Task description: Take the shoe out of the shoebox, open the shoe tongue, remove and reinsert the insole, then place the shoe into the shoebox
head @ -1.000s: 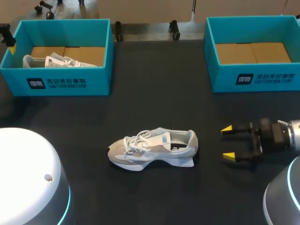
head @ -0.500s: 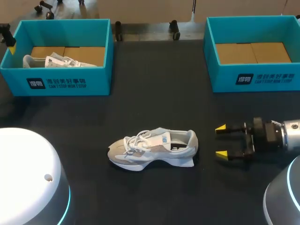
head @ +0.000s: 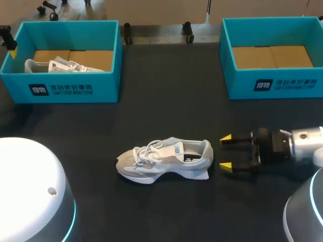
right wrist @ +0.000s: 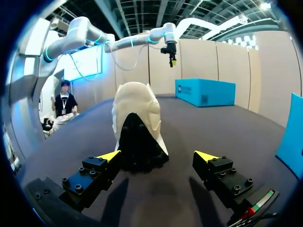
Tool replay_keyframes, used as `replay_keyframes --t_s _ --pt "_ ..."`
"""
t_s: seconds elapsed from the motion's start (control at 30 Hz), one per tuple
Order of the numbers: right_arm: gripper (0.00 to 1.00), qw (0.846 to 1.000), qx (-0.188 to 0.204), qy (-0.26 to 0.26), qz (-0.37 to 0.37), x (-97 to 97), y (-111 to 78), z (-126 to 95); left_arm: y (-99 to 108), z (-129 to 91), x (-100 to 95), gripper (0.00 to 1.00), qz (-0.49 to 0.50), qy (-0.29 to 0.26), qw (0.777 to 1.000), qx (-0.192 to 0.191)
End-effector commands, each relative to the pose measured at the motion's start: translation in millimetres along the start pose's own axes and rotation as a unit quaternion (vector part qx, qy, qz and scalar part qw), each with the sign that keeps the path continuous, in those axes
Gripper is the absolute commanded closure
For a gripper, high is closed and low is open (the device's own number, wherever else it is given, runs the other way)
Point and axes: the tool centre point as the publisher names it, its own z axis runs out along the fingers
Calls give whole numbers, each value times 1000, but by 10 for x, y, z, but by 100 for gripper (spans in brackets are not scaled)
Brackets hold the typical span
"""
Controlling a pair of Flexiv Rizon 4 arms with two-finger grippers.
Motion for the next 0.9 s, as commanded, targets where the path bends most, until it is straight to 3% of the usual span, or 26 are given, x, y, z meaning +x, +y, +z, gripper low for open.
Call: replay_keyframes --t_s 0.03,0.53,0.9 --pt "0 1000 2 -7 -3 45 41 60 -10 -2 1 0 0 1 1000 -1" --pt "0 1000 -5 6 -7 114 59 92 -10 -2 1 0 0 1 1000 -1" --pt "0 1000 -22 11 -8 123 38 240 -10 -2 1 0 0 1 1000 -1"
